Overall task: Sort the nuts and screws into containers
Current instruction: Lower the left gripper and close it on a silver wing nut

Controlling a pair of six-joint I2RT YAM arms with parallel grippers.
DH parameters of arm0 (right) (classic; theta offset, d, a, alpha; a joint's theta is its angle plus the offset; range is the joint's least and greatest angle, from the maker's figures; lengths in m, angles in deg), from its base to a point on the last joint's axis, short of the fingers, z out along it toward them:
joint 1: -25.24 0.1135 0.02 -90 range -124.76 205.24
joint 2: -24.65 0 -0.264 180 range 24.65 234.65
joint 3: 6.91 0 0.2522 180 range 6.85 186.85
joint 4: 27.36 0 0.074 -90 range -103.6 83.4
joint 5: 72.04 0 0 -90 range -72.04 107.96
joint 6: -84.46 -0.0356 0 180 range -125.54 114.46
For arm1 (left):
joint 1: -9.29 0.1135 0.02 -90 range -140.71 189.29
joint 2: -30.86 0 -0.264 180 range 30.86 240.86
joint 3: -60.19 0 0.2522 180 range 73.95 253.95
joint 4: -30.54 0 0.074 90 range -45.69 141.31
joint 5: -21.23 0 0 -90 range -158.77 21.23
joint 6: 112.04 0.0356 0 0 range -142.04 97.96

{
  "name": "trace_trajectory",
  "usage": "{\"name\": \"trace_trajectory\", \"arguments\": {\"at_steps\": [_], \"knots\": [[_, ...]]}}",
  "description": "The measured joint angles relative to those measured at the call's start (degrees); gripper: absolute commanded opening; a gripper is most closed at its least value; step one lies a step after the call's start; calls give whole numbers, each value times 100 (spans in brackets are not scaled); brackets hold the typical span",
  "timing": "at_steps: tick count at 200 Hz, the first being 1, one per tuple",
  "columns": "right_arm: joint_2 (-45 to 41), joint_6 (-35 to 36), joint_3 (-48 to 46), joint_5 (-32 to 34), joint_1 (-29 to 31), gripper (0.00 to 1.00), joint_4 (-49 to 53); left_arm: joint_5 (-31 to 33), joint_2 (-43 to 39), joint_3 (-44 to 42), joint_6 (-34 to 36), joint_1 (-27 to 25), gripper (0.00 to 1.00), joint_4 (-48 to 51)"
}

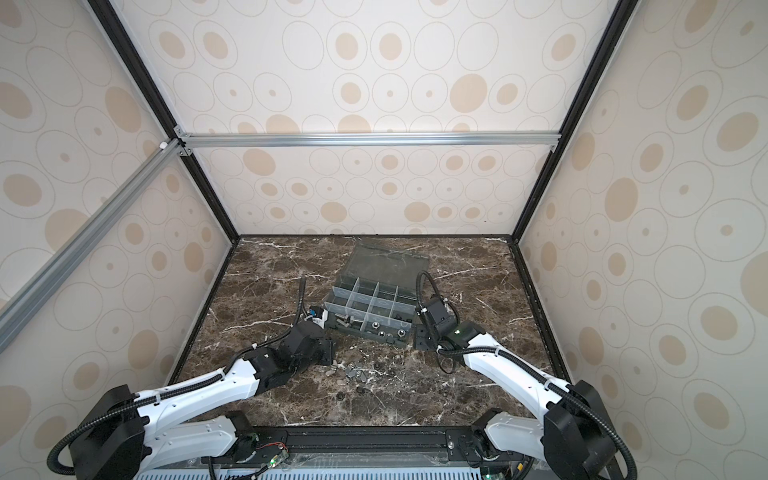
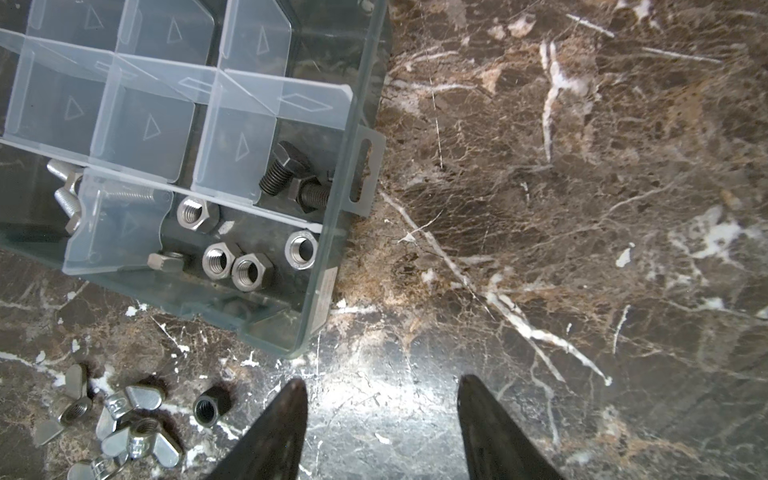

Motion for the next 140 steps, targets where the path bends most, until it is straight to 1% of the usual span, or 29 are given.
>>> {"name": "trace_trajectory", "arguments": {"at_steps": [70, 87, 140], "knots": [[2, -20, -20, -79, 0, 62, -101, -302, 352, -173, -4, 0, 33, 0], [13, -20, -24, -85, 0, 62, -131, -334, 437, -195, -4, 0, 31, -2], [90, -20, -24, -101, 0, 62, -210, -439, 706, -195, 35, -15, 30, -4]]}}
